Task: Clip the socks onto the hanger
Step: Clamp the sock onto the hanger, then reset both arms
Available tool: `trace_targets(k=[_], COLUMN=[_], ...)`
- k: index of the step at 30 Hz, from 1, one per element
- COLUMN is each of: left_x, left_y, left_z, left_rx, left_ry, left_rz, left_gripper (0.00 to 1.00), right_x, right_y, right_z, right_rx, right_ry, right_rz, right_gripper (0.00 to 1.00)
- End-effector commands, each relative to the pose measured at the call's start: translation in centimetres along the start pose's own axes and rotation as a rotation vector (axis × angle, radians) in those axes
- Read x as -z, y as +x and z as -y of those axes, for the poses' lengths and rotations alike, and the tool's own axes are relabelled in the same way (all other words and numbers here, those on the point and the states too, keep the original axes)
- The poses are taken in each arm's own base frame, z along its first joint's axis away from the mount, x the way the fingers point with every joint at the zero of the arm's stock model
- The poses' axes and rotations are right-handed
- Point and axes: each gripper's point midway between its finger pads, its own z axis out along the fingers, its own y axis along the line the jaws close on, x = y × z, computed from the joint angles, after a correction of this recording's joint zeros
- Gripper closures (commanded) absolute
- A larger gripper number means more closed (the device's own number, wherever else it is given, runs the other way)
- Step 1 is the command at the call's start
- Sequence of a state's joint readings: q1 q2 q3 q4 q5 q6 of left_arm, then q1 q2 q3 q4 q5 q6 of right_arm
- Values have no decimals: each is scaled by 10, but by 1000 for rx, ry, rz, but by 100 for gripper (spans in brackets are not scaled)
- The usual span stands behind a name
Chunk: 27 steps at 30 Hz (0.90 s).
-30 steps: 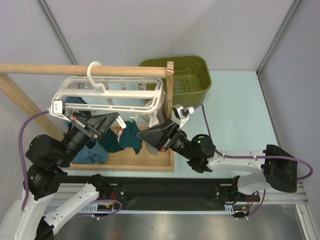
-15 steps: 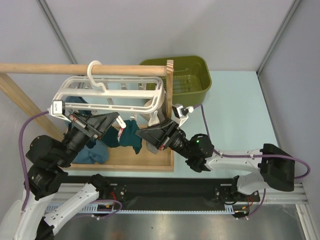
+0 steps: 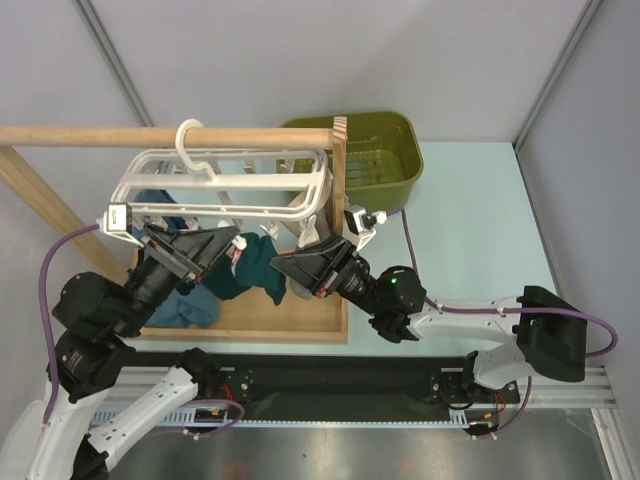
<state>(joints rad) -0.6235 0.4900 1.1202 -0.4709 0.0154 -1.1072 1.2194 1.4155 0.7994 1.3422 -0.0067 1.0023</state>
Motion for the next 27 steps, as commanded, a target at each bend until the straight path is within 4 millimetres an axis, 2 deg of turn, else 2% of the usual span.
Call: trace_targets(k=[1, 3, 5, 7, 9, 11, 15, 17, 18, 20, 21, 23, 24, 27], left_x=[5, 6, 10, 13, 19, 25, 36, 41, 45, 51, 54, 61, 64, 70], left_y=[4, 4, 3, 3, 3, 4, 0, 1, 1, 3, 2, 1, 1, -1], left_z=[3, 0, -2, -8, -11, -12, -19, -23, -22, -25, -25, -24, -24, -24], left_rx=[-8, -13, -16, -19, -25, -28, -53, -70, -78, -98, -118, -142, -162, -198], left_ry=[19, 6, 1, -21, -32, -30, -57, -69, -67, -80, -83, -87, -88, -89], left_rz=[-22, -18, -14, -10, -5, -4, 23, 16, 17, 2, 3, -4, -2, -2], left_gripper=[30, 23, 18, 13, 10, 9, 8, 9, 9, 9, 9, 9, 8, 9], right_x=[-8, -8, -8, -9, -9, -10, -6, -3, 0, 4, 10, 10, 17, 28], right_y=[-17, -15, -17, -14, -9, -7, -1, 3, 8, 10, 17, 16, 21, 28], right_z=[-33, -27, -21, -12, 1, 5, 18, 21, 32, 37, 49, 49, 61, 76], right_rx=[-20, -23, -22, -26, -27, -27, -30, -32, -29, -12, -3, 30, 71, 145], right_ry=[-132, -111, -94, -56, 0, 25, 83, 106, 150, 187, 248, 285, 351, 469], right_rz=[62, 52, 50, 34, 6, -7, -41, -61, -87, -113, -148, -171, -211, -301], right_gripper=[100, 100, 89, 73, 70, 61, 55, 49, 47, 42, 40, 35, 31, 24])
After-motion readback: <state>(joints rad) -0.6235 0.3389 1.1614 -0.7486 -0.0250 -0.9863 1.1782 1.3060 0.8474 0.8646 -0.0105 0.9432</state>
